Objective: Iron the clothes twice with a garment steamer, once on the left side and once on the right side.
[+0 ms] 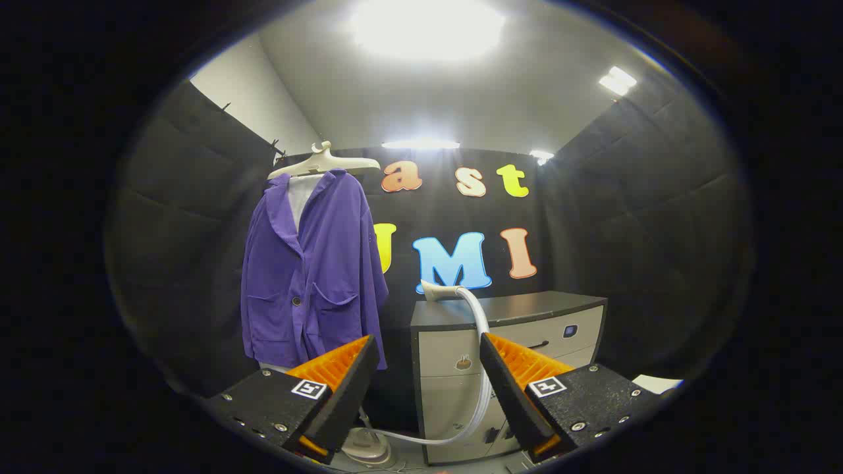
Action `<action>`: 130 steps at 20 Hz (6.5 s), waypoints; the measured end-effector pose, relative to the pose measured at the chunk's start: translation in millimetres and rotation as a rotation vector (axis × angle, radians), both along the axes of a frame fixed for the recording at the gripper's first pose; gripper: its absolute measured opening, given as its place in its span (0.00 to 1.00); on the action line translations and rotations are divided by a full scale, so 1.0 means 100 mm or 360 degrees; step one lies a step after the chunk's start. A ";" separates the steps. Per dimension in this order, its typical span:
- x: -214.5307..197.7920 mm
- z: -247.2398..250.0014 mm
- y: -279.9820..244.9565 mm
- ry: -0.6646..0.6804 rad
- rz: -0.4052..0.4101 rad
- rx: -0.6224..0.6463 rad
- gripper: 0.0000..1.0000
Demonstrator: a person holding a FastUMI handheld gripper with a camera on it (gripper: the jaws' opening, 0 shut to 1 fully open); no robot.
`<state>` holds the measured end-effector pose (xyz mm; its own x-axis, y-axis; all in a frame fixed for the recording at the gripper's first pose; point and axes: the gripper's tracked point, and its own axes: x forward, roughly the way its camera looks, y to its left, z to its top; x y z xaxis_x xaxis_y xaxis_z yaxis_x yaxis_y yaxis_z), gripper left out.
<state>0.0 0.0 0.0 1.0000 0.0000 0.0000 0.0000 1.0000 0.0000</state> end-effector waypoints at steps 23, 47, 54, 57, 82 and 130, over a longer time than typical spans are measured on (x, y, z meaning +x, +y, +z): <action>0.07 -0.06 0.05 0.0028 -0.0006 -0.0006 0.95; 0.93 0.95 -0.05 -0.0073 0.0074 -0.0148 0.95; 2.03 1.07 -0.59 -0.0027 0.0174 -0.0064 0.94; 2.52 1.21 -0.85 -0.0050 0.0193 -0.0047 0.95; 5.18 -0.39 -0.74 0.1162 0.0714 0.0784 0.94; 2.62 0.26 0.31 0.0805 0.0660 0.0710 0.34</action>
<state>262.0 30.8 25.6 0.7970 0.4796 -0.3671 -0.2654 0.8241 0.5004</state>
